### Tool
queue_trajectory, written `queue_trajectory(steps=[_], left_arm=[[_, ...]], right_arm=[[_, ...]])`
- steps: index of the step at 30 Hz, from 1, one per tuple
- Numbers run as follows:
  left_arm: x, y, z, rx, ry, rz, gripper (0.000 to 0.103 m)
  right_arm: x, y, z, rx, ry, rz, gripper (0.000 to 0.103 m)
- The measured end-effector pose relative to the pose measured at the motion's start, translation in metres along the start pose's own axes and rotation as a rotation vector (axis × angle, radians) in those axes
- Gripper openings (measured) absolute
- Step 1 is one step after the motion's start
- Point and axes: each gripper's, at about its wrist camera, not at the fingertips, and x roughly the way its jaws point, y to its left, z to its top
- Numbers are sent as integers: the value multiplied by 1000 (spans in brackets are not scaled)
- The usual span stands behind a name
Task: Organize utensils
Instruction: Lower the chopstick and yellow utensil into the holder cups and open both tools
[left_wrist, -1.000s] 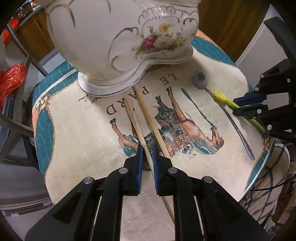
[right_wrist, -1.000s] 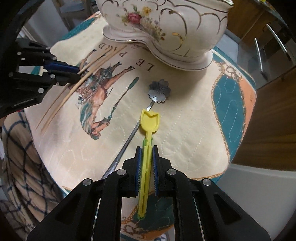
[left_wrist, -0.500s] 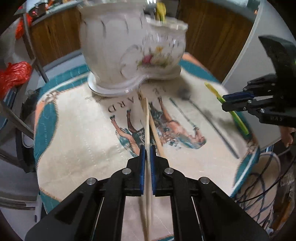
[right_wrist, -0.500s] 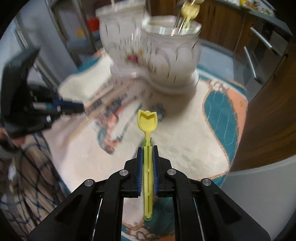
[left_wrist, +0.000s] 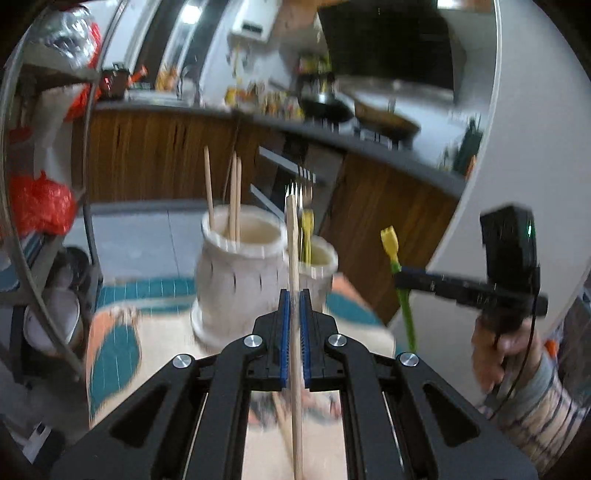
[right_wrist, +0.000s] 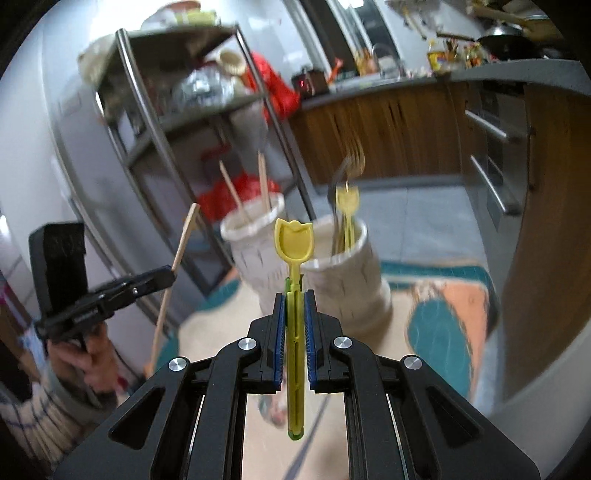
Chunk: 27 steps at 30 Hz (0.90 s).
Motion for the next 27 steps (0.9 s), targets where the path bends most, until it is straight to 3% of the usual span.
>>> queue_trajectory(steps=[11,17,23,27], left_arm=[[13,18,51,-22,-352,-12,5],[27,17,76,-14,-504,32,5],[50,23,72,-16,-581,66,5],[66,24,60,0,-550,97,5]], right_arm=[[31,-19,25,6,-211,13,11],[49,-26,39,12,-244,29,11],[58,-18,46,-37,-274,-6,11],[59,-18,46,-43,-306,-32,11]])
